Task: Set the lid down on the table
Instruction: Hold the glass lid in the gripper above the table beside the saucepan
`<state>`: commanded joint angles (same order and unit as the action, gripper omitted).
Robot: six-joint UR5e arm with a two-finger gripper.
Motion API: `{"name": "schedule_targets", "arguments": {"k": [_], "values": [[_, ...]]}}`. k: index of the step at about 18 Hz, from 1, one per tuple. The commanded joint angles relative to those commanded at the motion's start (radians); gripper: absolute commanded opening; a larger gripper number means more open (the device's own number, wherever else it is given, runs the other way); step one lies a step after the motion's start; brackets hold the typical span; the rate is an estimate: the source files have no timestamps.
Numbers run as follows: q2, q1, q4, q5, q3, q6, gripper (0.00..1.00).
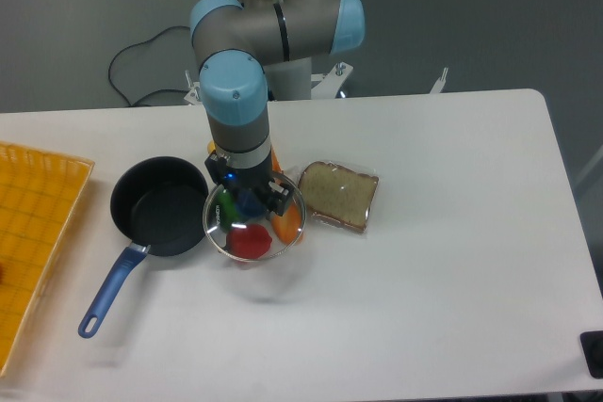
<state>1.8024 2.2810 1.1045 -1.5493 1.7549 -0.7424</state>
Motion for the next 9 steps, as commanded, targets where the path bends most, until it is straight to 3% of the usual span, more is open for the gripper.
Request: {"name": "schedule_targets", "arguments": {"k": [9], "values": [[0.003, 0.024, -0.002, -0.003, 0.003, -0.018, 0.60]]}}
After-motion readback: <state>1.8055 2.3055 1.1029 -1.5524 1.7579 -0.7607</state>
